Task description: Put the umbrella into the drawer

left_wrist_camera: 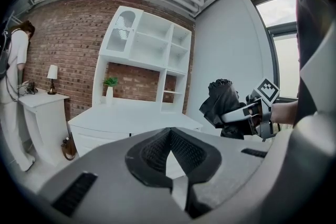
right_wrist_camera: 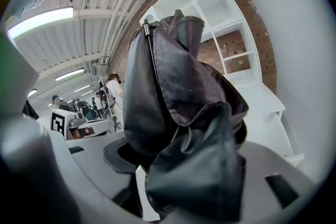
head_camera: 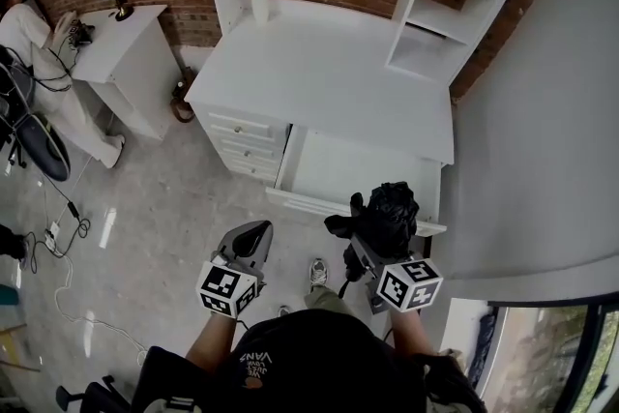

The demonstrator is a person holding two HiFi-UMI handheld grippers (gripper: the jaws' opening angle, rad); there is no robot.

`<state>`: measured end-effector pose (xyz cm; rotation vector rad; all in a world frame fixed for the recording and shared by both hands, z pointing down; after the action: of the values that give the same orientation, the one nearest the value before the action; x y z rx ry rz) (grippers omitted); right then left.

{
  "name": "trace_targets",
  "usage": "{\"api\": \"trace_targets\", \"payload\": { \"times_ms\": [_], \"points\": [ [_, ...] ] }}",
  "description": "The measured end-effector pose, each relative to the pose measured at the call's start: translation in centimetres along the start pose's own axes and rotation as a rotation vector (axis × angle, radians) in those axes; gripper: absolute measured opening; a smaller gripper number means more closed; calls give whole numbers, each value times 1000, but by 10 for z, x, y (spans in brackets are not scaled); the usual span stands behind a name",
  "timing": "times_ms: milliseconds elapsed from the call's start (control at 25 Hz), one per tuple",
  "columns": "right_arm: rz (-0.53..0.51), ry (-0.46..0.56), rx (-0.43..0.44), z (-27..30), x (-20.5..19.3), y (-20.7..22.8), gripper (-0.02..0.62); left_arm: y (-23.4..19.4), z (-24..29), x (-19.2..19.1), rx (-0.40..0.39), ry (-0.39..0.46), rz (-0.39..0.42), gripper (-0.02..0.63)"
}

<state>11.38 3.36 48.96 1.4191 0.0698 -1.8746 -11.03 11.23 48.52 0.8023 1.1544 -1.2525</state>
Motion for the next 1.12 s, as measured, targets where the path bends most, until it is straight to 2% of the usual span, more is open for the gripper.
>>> {"api": "trace_targets", "payload": {
  "times_ms": [360, 640, 880, 1120],
  "points": [
    [-33, -9, 67, 39, 53, 61, 244, 0, 71, 32, 58, 19, 2, 6],
    [-31, -9, 90, 62, 79, 98, 244, -1, 117, 47, 78, 23, 11, 6],
    [4, 3, 61, 84, 89, 117, 244, -16, 152, 49, 37, -1, 17, 6],
    [84, 41, -24, 111, 92, 128, 244, -41, 184, 66, -51, -10, 41, 6]
  ]
}}
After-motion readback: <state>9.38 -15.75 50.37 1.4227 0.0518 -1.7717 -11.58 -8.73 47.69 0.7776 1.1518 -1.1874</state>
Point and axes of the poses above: the fingertips, and each gripper's own axes: z forward along the fingers, y to its right, x out of its top, the point moved 4 cm from there along -z, backward along the fingers, and after that the axes turned 6 degrees about x, right-handed, at the moved point
